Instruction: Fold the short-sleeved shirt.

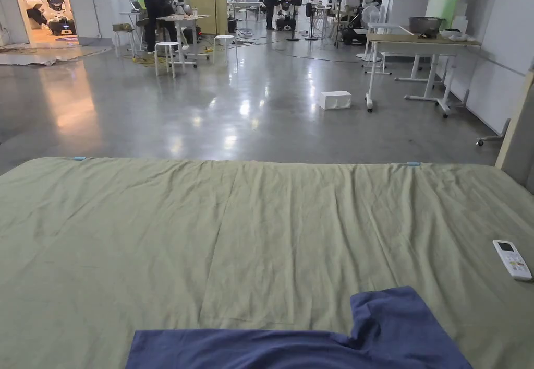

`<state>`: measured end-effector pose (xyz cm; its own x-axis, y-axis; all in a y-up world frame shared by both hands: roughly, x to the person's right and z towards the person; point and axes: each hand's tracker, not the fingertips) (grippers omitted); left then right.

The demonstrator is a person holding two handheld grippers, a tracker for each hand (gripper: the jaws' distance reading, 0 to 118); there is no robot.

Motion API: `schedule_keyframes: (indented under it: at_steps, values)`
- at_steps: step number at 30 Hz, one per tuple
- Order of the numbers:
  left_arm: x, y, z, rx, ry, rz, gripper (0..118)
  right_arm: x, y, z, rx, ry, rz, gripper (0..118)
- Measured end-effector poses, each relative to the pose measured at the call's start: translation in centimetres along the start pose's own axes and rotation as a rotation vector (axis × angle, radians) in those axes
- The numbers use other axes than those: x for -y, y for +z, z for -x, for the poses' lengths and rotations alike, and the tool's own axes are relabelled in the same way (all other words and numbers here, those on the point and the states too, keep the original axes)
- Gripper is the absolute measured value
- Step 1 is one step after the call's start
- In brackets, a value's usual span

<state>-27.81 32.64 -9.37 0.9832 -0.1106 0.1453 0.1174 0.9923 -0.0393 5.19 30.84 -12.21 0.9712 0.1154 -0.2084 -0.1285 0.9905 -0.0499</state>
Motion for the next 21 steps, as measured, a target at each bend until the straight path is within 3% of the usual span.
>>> schedule_keyframes:
  at_steps: [1, 2, 3, 4, 12, 21]
  values:
    - [0.1, 0.0, -0.1, -0.004, 0.014, 0.001, 0, 0.3, -0.2, -0.1, -0.009, -0.037, 0.047, 0]
    - [0.5, 0.0, 0.0, 0.022, 0.043, 0.020, 0, 0.4, -0.2, -0.1, 0.006, -0.040, 0.044, 0]
    - [0.7, -0.2, -0.1, 0.017, 0.060, 0.028, 0, 0.1, -0.2, -0.1, 0.007, 0.010, 0.010, 0]
    - [0.8, -0.3, -0.3, 0.015, 0.063, 0.028, 0, 0.6, -0.3, -0.3, 0.006, -0.039, 0.062, 0]
    - [1.5, -1.4, 0.2, 0.029, 0.048, 0.087, 0, 1.2, -0.6, -1.1, 0.005, -0.060, 0.083, 0]
    - [3.4, -5.9, 5.2, 0.056, 0.295, 0.187, 0, 3.9, -2.2, -2.1, -0.036, -0.163, 0.208, 0]
